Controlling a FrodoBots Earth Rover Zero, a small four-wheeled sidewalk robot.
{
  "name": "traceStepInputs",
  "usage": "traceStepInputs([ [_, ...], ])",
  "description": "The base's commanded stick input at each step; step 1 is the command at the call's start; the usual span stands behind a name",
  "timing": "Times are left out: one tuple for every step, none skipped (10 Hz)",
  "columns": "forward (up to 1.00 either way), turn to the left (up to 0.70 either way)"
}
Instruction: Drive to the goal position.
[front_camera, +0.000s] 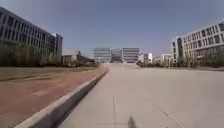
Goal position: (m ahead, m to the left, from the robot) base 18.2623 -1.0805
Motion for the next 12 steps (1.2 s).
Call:
traceStepInputs([
  [1.0, 0.01],
  [1.0, 0.01],
  [1.0, -0.15],
  [1.0, -0.39],
  [1.0, -0.39],
  [1.0, -0.39],
  [1.0, -0.39],
  [1.0, -0.39],
  [1.0, -0.39],
  [1.0, -0.39],
  [1.0, -0.29],
  [1.0, -0.02],
])
